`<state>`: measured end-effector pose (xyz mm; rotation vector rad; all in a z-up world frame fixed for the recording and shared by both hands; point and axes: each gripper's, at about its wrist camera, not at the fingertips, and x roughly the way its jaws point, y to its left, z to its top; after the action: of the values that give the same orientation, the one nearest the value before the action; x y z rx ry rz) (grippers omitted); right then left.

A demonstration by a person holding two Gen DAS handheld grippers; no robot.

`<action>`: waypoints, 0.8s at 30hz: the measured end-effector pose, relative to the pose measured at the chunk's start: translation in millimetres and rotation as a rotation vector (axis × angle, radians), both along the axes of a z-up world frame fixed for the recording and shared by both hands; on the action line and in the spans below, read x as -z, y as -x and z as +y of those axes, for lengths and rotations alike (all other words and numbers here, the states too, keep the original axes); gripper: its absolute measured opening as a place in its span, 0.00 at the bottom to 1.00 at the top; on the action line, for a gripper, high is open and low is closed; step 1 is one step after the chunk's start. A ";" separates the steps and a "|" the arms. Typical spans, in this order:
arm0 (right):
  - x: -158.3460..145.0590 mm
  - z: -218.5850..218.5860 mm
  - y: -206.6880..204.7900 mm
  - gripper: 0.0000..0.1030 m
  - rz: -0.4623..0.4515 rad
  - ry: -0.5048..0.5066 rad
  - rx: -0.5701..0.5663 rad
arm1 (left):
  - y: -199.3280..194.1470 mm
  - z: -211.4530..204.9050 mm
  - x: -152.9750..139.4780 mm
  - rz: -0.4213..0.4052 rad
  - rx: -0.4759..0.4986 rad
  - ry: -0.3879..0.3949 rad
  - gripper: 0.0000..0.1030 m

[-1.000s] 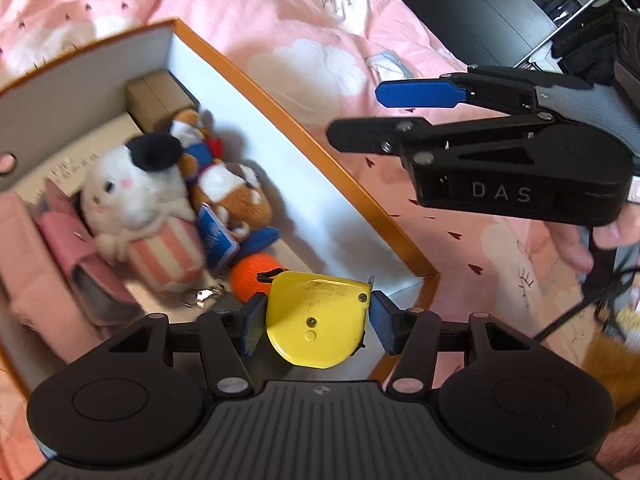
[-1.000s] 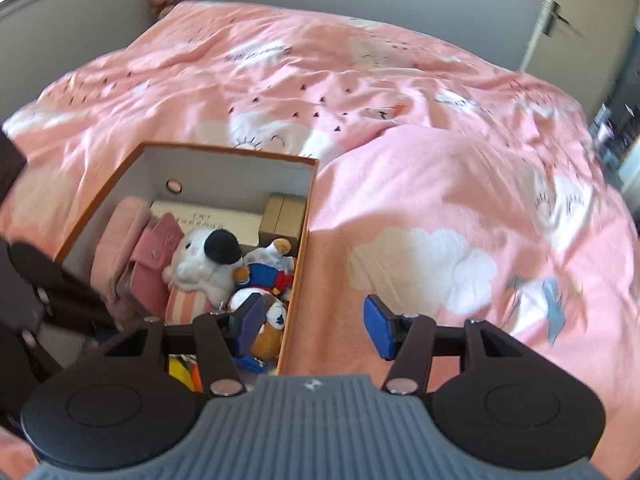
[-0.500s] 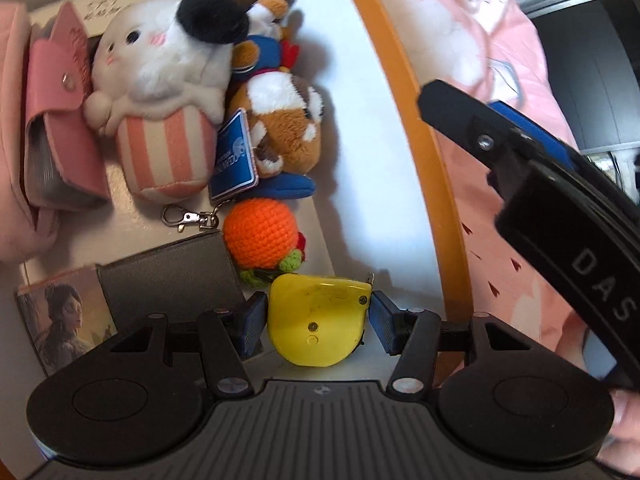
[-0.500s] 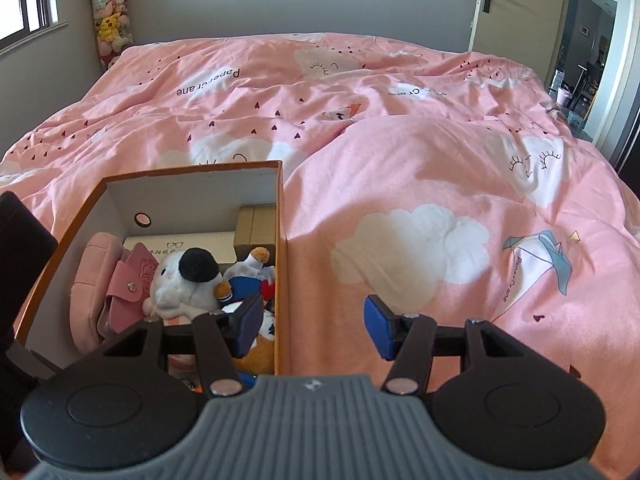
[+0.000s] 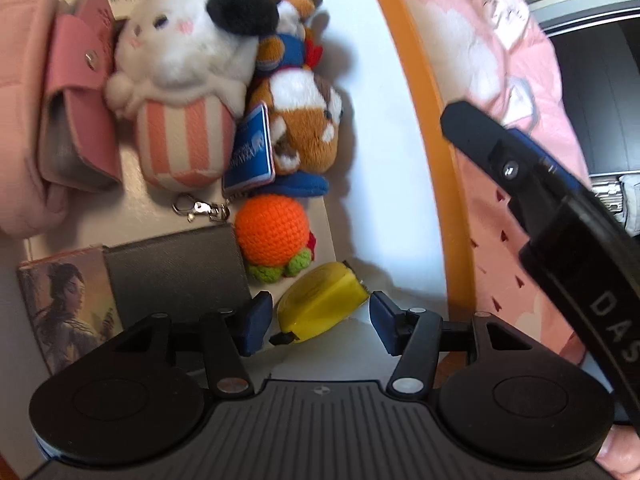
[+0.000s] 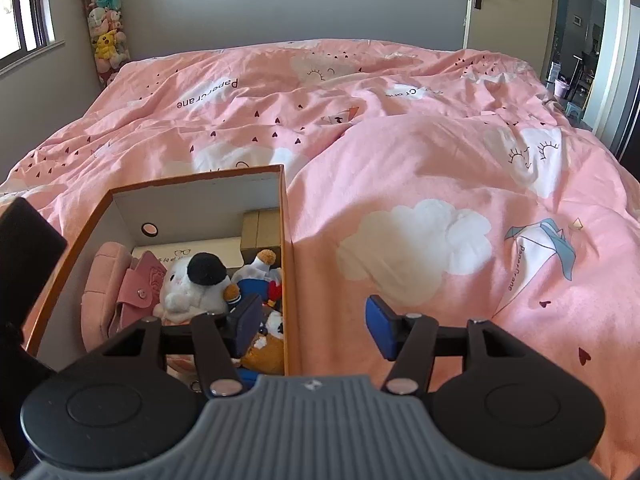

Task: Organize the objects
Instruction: 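Release the fruit and tape measure in the box with both grippers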

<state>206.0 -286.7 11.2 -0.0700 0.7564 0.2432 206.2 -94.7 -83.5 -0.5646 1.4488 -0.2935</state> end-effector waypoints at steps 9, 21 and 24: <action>-8.3 -3.8 19.5 0.57 -0.023 -0.027 0.026 | 5.5 -6.3 -18.2 -0.175 0.160 -0.030 0.30; -13.5 -12.4 39.4 0.57 -0.020 -0.066 0.058 | 9.2 -17.0 -10.1 -0.160 0.175 0.041 0.19; -17.9 -9.8 45.0 0.57 -0.026 -0.072 0.051 | 14.3 -11.5 -26.3 -0.218 0.168 -0.021 0.19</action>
<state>161.0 -296.5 29.1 0.0140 0.7222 0.2202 191.9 -106.2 -57.2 -0.3812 1.2876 -0.4581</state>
